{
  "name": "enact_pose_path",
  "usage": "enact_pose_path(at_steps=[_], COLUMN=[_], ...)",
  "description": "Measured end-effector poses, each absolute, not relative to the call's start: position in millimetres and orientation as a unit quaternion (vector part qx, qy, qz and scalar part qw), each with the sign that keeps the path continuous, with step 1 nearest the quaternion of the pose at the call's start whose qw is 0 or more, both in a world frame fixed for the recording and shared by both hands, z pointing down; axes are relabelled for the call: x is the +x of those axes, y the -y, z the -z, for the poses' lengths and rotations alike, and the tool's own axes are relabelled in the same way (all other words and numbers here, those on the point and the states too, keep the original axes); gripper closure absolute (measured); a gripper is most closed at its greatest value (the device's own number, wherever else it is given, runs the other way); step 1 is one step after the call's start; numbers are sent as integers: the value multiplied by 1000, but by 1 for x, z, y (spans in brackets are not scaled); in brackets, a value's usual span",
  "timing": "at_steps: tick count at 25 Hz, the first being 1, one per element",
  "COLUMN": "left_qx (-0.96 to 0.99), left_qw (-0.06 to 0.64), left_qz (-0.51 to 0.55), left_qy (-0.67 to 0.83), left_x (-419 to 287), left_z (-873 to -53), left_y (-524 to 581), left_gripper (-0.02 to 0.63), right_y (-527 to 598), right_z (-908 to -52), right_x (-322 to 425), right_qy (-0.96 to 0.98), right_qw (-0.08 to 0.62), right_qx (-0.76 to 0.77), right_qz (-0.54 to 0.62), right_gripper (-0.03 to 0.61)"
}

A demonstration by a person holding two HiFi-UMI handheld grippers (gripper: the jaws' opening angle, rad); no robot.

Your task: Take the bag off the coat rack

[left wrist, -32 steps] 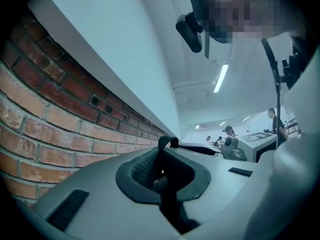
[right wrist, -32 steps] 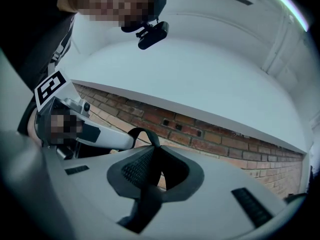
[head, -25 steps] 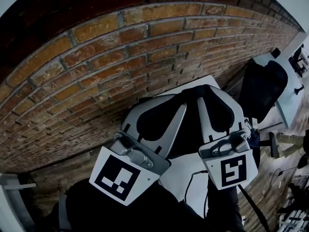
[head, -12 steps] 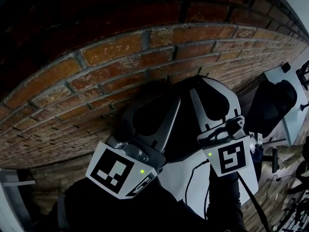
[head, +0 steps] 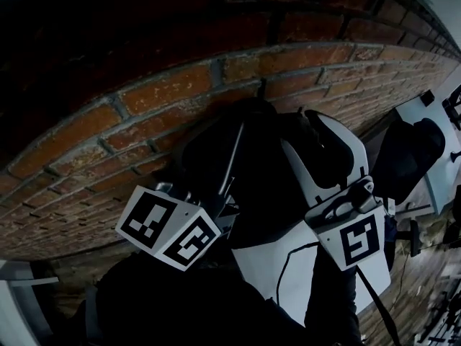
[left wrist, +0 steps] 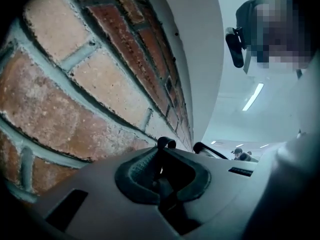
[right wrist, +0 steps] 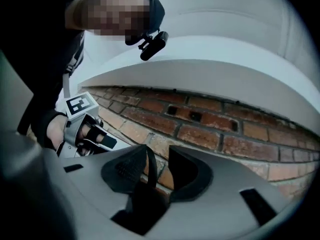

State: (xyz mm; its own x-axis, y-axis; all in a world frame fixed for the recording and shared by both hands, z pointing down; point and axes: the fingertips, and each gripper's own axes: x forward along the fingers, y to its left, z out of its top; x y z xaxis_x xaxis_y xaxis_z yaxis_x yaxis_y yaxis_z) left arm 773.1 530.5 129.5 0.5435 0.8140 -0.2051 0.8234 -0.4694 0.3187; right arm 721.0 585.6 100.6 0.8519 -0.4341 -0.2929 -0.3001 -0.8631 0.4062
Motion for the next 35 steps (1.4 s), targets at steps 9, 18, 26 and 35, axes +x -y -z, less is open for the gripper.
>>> enact_pose_path(at_steps=[9,18,26,35], left_qx=[856,852,856,859], left_qw=[183,155,127,76], left_qz=[13,2,48,87], left_qy=[-483,-500,-499,-498], left_x=[772,751,728,694], left_z=[-128,-137,-134,-136], left_y=[-539,-522,-512,-519], left_gripper=[583,541,532,565], right_y=[-587,-584,-584,-586], right_z=[-189,-191,-179,-173], right_x=[734,769,762,713], right_qy=[146,157,158,134], right_qw=[84,81,59,41], right_qx=[986,984,983,985], right_qz=[16,31,75,104], right_gripper=[569,569,569,569])
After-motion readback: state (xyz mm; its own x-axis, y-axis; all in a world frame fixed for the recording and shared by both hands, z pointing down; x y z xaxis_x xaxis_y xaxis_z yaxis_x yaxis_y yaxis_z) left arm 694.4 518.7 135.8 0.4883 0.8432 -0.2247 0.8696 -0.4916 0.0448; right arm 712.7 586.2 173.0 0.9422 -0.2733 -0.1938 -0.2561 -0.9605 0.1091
